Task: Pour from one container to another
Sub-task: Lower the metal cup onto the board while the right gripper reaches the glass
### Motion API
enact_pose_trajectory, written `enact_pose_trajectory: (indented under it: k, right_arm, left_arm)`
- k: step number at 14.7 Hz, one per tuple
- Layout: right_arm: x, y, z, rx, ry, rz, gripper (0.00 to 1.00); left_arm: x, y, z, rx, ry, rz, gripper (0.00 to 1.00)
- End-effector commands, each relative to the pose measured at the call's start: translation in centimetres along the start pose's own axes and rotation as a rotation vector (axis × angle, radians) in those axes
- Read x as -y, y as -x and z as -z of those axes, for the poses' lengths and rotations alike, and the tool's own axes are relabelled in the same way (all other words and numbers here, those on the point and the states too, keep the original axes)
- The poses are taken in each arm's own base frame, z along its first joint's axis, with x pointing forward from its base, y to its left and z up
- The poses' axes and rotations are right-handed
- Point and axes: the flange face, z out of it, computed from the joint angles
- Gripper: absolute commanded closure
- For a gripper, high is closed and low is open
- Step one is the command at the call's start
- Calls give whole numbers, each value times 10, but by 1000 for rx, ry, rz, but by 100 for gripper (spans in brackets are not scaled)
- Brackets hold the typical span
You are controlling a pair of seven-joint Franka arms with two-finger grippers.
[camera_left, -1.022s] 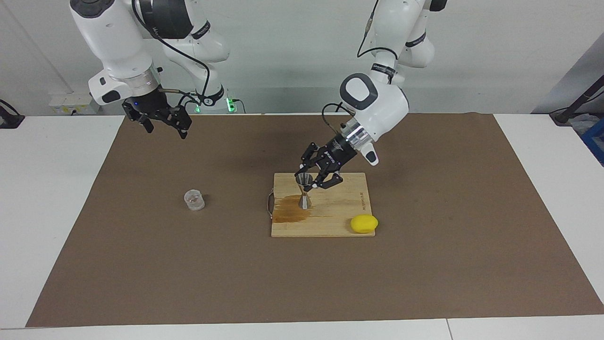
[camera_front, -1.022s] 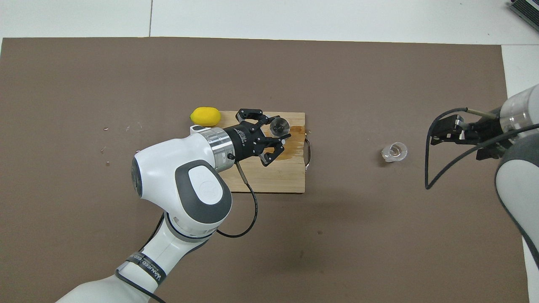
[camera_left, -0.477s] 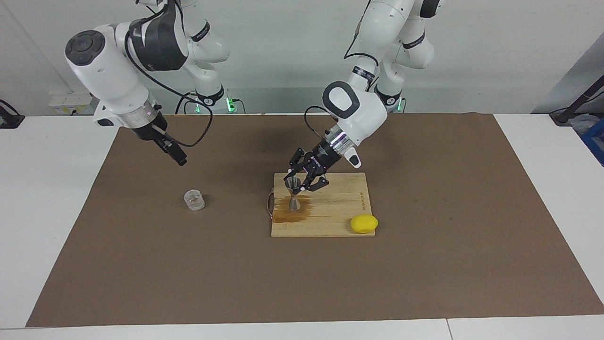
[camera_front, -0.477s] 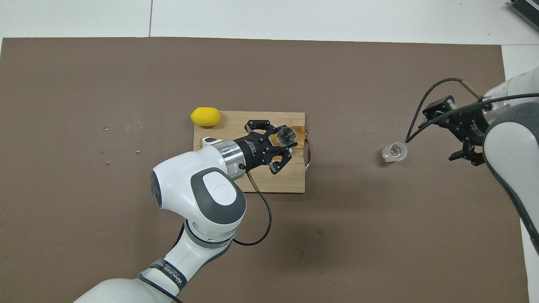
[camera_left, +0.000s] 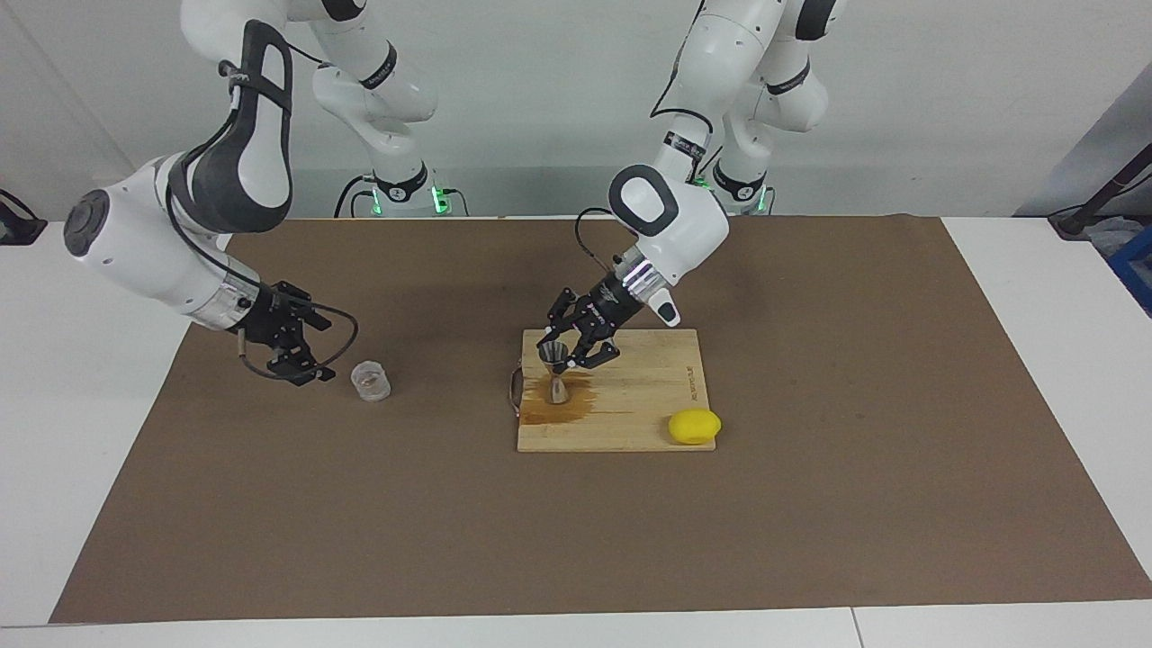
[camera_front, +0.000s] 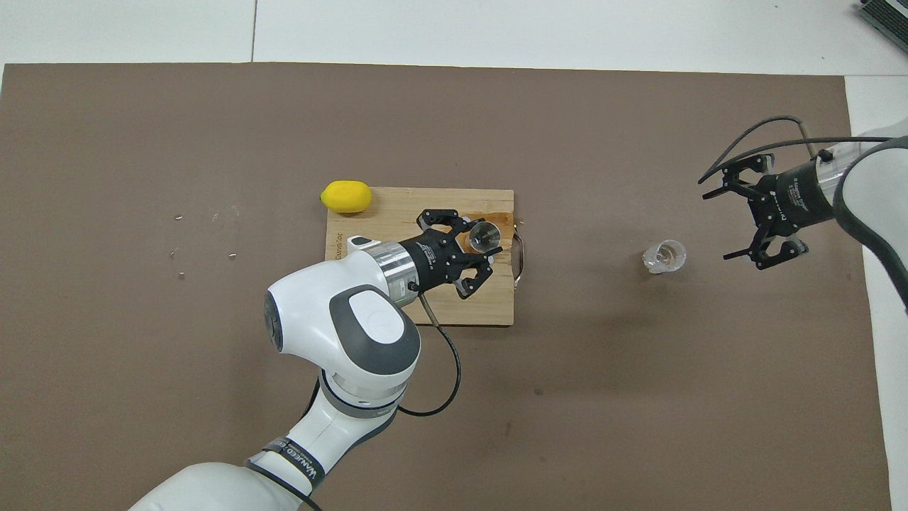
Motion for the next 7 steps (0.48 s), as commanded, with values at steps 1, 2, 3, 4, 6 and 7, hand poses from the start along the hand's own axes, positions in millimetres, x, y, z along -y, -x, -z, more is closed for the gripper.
enact_pose_trajectory:
  k: [1, 2, 3, 4, 6, 7]
  right_arm:
    - [-12, -28, -26, 77, -47, -133, 0]
    - [-15, -32, -36, 84, -56, -151, 0]
    - [-18, -38, -44, 95, -65, -167, 0]
    - [-20, -43, -53, 113, -64, -157, 0]
    - [-30, -61, -70, 153, -61, -113, 0]
    - [-33, -65, -77, 167, -77, -102, 0]
  left_arm:
    - [3, -2, -1, 3, 15, -18, 100]
    - [3, -8, -5, -7, 13, -25, 100]
    - [3, -8, -6, -9, 12, -38, 100]
    - [2, -8, -5, -7, 11, -39, 100]
    - [2, -8, -5, -8, 10, -42, 100]
    - [2, -8, -5, -8, 10, -42, 95]
